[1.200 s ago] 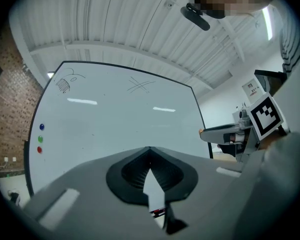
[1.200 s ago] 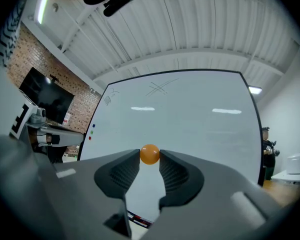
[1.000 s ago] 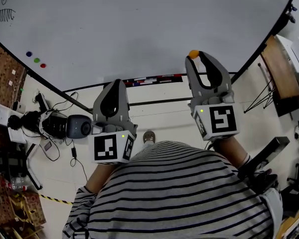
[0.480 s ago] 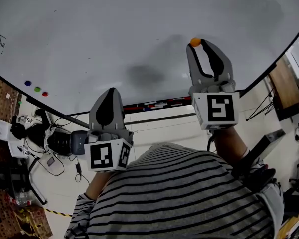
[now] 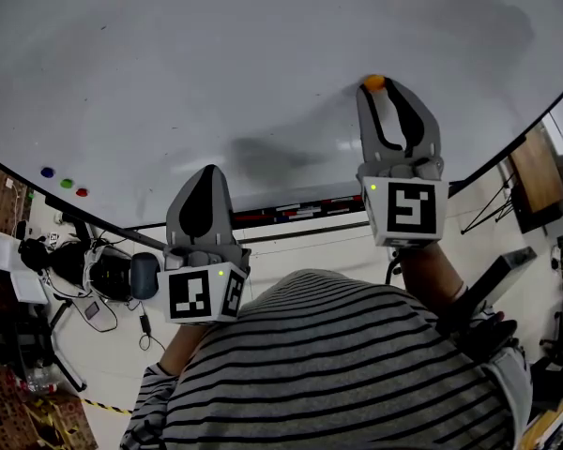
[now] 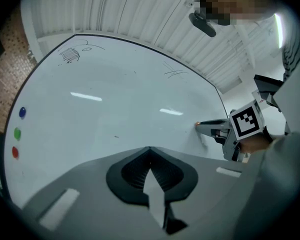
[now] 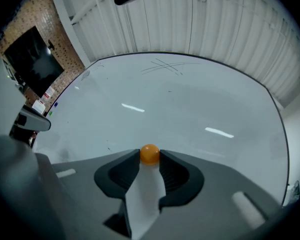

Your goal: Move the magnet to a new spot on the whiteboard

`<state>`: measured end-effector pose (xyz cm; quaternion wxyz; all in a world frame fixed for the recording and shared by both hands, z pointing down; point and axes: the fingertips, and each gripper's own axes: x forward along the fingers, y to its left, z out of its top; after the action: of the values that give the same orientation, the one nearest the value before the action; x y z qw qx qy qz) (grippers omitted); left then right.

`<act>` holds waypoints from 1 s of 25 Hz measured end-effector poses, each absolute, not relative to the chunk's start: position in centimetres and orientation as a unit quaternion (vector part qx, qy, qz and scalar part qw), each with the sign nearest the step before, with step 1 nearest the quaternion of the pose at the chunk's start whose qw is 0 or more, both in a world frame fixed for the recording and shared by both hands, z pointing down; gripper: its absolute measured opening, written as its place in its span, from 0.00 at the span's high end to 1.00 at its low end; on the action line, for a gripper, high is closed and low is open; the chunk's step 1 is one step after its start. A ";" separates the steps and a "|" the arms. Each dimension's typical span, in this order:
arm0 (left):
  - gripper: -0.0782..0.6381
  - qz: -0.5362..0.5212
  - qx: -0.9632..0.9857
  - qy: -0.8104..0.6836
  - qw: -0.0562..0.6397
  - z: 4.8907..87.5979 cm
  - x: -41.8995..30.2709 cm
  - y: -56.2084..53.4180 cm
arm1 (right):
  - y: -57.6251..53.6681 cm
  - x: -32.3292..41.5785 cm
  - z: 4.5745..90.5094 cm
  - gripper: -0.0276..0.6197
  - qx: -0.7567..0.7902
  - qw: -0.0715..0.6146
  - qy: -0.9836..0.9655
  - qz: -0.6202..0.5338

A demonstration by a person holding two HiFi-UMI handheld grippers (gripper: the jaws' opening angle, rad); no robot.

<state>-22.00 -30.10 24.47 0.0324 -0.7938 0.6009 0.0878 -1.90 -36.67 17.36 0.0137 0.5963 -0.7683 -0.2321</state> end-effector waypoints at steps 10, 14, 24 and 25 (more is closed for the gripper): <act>0.87 0.080 -0.800 0.594 0.027 24.8 -20.0 -29.1 | -33.8 -1.2 16.6 0.72 0.563 -0.037 -0.799 -0.210; 0.87 0.080 -0.805 0.587 0.035 24.5 -18.2 -27.2 | -30.7 0.0 17.2 0.73 0.556 -0.038 -0.806 -0.199; 0.87 0.080 -0.807 0.584 0.043 24.7 -12.6 -18.2 | -21.3 4.7 21.2 0.96 0.559 -0.004 -0.813 -0.162; 0.87 0.081 -0.806 0.585 0.043 24.7 -12.0 -17.2 | -20.2 5.3 21.4 0.96 0.557 -0.007 -0.815 -0.157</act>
<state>-11.95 -17.17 24.73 0.0431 -0.8058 0.5851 0.0807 5.32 -20.25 21.38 -0.0068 0.5571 -0.8154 -0.1570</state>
